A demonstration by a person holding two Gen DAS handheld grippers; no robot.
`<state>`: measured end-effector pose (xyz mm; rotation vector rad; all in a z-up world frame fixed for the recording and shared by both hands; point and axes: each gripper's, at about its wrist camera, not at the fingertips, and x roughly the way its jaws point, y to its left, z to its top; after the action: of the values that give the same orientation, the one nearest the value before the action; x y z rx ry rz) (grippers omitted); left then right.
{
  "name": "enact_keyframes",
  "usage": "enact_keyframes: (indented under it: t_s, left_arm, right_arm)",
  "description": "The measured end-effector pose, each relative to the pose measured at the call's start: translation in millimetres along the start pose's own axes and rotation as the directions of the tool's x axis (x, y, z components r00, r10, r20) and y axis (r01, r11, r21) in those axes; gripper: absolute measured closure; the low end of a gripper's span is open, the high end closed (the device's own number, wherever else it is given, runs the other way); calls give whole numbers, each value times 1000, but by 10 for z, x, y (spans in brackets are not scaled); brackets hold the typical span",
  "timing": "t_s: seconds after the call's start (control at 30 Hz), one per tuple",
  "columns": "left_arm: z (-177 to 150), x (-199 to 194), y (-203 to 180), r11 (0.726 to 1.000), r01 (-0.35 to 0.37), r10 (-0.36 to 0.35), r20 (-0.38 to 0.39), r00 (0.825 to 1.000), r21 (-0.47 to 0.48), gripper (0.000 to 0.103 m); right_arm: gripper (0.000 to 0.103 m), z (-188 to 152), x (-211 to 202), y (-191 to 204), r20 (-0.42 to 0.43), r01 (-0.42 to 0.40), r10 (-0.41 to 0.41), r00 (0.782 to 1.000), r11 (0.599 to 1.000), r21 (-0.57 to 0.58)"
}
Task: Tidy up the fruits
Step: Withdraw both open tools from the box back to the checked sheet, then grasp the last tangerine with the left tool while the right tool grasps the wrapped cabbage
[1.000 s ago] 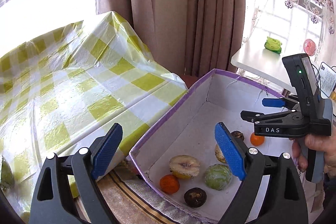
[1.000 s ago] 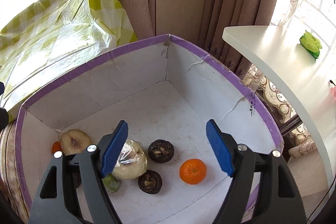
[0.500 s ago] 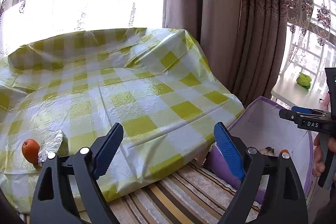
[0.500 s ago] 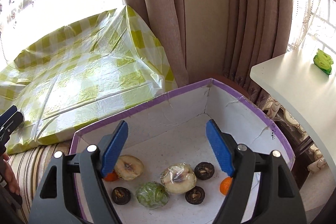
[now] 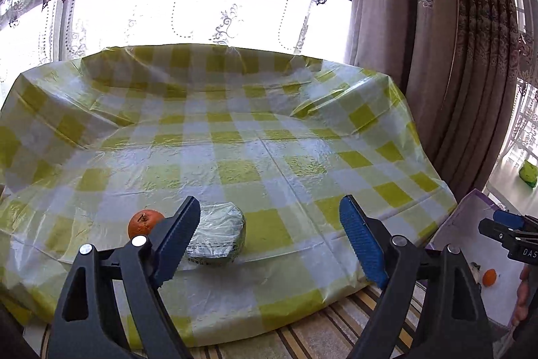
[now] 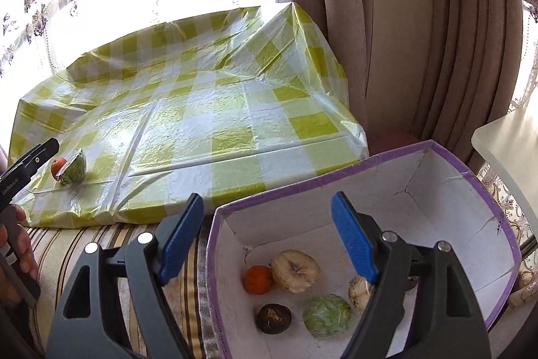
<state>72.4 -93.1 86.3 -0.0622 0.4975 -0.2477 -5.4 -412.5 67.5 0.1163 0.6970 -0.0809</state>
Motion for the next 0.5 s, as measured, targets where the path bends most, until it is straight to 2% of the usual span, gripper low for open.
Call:
enact_keyframes:
  t_s: [0.13, 0.3, 0.5]
  left_arm:
    - [18, 36, 281, 996, -73, 72, -17, 997, -58, 25]
    - [3, 115, 567, 980, -162, 155, -68, 986, -112, 31]
    - [-54, 276, 814, 962, -213, 186, -164, 969, -168, 41]
  right_arm:
    - [24, -18, 58, 218, -12, -35, 35, 999, 999, -29]
    - [24, -54, 123, 452, -32, -65, 63, 997, 995, -71]
    - [24, -82, 158, 704, -39, -105, 102, 994, 990, -97]
